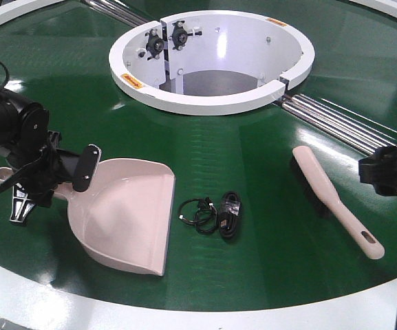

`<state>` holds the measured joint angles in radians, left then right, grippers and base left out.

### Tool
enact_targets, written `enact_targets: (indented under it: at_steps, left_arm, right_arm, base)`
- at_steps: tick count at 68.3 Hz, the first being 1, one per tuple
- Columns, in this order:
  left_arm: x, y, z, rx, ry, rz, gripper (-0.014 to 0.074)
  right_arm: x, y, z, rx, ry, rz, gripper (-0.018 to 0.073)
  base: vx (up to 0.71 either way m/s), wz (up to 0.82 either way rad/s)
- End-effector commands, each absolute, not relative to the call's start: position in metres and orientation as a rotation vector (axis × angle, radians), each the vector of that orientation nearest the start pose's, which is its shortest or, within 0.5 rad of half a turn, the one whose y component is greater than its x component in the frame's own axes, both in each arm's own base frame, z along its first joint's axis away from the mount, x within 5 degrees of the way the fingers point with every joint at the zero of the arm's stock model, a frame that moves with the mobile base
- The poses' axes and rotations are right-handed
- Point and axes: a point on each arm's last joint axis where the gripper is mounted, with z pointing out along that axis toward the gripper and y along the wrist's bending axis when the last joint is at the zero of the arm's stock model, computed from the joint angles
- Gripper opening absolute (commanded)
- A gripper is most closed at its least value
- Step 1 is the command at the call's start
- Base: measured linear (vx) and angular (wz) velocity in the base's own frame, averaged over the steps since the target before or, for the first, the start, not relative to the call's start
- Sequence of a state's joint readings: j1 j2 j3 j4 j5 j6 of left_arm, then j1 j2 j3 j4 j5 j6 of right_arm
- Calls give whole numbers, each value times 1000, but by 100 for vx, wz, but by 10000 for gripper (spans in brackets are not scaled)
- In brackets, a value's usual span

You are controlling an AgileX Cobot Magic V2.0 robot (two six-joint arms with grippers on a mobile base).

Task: Clean and inspect green conveyor with broom and dustpan
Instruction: 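Reach the right gripper down to the pink brush handle and grasp it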

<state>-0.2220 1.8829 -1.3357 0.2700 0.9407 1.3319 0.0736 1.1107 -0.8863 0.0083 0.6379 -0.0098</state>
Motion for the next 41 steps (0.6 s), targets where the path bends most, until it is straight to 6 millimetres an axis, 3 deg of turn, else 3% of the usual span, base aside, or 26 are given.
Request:
enact_targets:
  at_steps: [1,20,41]
  left_arm:
    - [366,-67,226,-2400,-2059,-514,-6]
    - [366,-67,226,-2400,-2059,-514,-6]
    - [366,-67,226,-2400,-2059,-514,-6]
  right_arm:
    - [242,17,331,-111,2366,24,561]
    - [291,21,312,-138,2657,14,561]
    - [333,24,269,-184,2861,4,561]
  base:
    - [0,0]
    - [0,0]
    - [0,0]
